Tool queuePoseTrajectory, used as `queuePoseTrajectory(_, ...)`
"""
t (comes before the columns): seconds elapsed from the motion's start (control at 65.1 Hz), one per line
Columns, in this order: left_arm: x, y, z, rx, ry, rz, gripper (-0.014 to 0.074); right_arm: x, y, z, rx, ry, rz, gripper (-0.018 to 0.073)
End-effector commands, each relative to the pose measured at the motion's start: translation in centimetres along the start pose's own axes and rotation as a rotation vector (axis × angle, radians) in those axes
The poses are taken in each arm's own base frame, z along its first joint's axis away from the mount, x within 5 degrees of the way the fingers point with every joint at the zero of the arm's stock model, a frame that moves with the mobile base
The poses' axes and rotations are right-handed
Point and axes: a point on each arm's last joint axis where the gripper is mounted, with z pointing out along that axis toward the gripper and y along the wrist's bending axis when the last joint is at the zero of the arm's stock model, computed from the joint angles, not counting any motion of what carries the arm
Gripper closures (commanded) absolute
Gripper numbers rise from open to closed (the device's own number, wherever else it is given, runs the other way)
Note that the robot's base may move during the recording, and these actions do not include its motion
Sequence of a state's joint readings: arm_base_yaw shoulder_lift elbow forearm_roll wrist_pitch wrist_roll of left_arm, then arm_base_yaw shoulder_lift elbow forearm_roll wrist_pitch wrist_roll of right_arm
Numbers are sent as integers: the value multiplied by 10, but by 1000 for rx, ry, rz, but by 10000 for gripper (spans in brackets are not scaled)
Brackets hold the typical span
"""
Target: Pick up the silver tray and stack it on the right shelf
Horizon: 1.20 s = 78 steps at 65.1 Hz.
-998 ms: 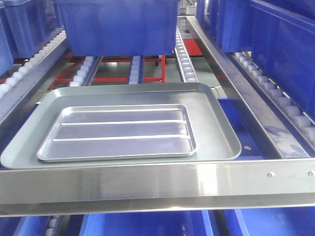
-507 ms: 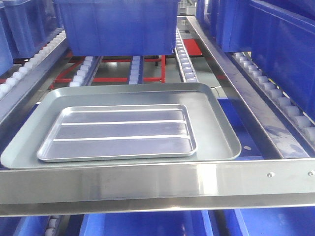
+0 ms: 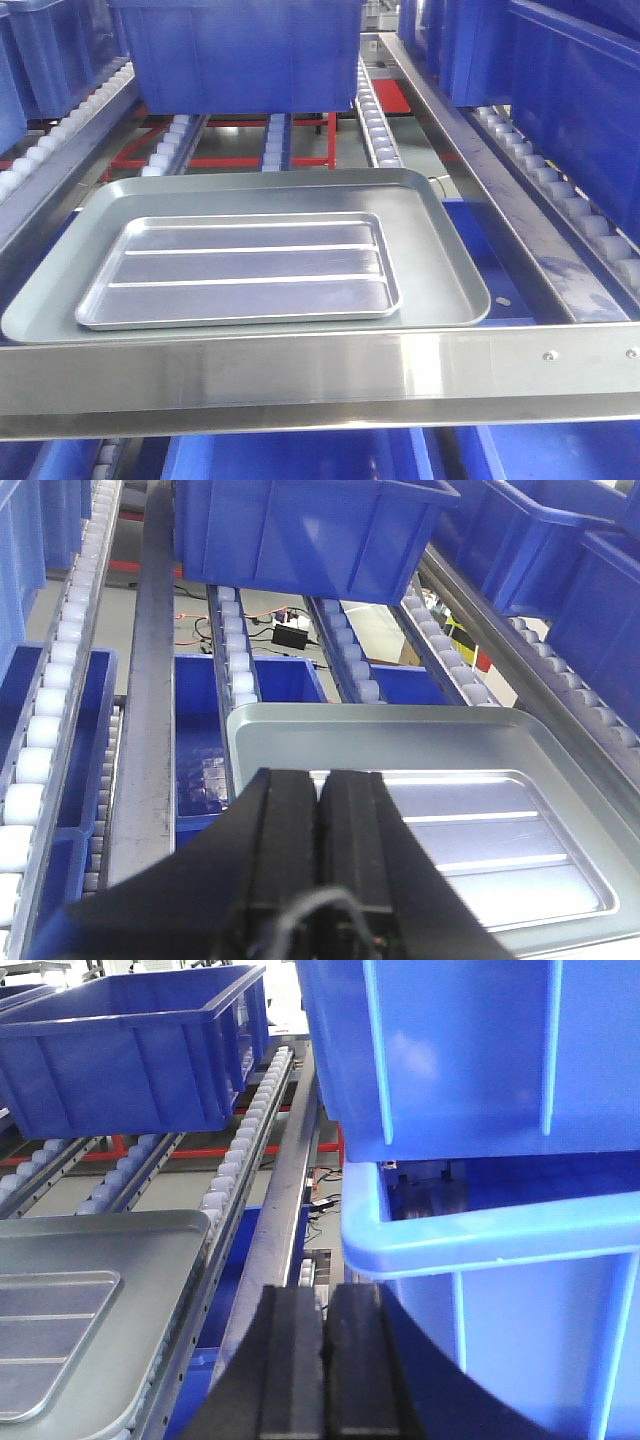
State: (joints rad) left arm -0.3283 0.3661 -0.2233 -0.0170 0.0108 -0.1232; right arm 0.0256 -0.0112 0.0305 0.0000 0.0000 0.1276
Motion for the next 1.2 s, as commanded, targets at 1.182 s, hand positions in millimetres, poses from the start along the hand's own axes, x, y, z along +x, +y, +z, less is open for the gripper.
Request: queuePoseTrajectory(1.182, 57, 23, -34, -240, -248, 60, 697, -9, 1, -2, -5, -99, -18, 510)
